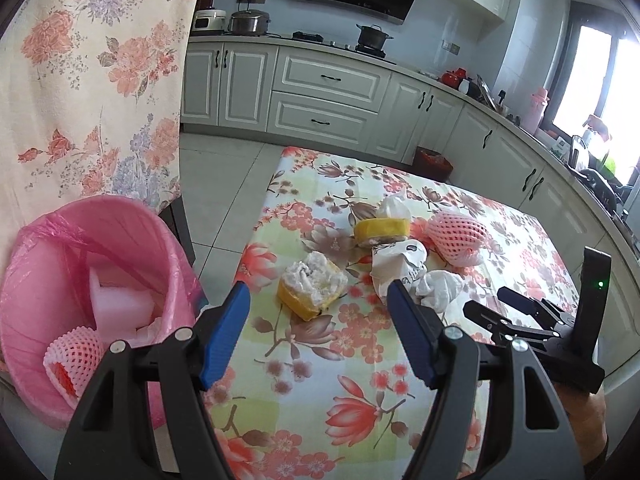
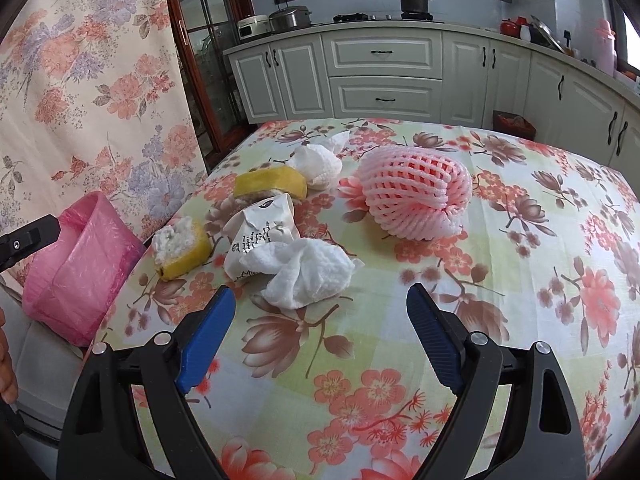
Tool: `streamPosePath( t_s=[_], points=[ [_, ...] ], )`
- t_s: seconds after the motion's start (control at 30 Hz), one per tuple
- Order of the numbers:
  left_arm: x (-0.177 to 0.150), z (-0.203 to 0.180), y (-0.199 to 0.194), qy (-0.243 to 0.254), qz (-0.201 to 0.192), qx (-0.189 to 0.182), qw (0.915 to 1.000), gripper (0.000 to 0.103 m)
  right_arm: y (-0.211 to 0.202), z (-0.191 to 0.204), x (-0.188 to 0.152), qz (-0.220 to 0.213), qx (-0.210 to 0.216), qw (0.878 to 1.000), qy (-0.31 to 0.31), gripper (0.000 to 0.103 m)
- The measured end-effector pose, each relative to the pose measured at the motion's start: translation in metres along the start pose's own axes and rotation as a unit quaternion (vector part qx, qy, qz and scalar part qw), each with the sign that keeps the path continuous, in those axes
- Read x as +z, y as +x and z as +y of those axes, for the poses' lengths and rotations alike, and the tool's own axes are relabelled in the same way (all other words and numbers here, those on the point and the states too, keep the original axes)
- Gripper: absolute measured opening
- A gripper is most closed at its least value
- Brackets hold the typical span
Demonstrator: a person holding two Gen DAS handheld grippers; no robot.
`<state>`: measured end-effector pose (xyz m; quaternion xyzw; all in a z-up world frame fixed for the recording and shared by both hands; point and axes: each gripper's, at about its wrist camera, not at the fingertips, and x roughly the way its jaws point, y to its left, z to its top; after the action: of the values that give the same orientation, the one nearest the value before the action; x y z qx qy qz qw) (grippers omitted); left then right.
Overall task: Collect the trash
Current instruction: 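Move both grippers back over the table toward the tissue pack and wipe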
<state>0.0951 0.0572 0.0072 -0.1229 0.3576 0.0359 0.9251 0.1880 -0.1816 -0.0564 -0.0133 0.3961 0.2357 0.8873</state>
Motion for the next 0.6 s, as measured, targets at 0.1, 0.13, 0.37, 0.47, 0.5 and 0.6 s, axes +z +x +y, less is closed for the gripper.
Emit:
streamPosePath(
  t_s=[0.1, 0.13, 0.37, 0.47, 0.5, 0.6],
  points=[
    [0.003, -0.001, 0.011, 0.0, 0.006, -0.004, 1.0, 0.069, 0.013, 0.0, 0.004, 0.012, -0.004, 1.0, -0.005, 0.082],
    [0.003, -0.002, 0.015, 0.0, 0.008, -0.005, 1.0, 0.069, 0.018, 0.001, 0.005, 0.016, -0.005, 1.0, -0.007, 0.082],
    [0.008, -0.007, 0.038, 0.002, 0.02, -0.012, 0.9997, 0.069, 0.041, 0.005, 0.013, 0.038, -0.013, 0.999, -0.023, 0.074],
    [0.01, -0.01, 0.045, 0.002, 0.023, -0.014, 0.9996, 0.069, 0.05, 0.007, 0.014, 0.046, -0.018, 0.998, -0.033, 0.07],
    [0.011, -0.011, 0.047, 0.003, 0.024, -0.015, 0.9996, 0.069, 0.052, 0.006, 0.014, 0.05, -0.017, 0.998, -0.034, 0.065],
    [0.012, -0.014, 0.055, 0.004, 0.028, -0.019, 0.9994, 0.069, 0.059, 0.006, 0.014, 0.059, -0.014, 0.997, -0.036, 0.051]
  ],
)
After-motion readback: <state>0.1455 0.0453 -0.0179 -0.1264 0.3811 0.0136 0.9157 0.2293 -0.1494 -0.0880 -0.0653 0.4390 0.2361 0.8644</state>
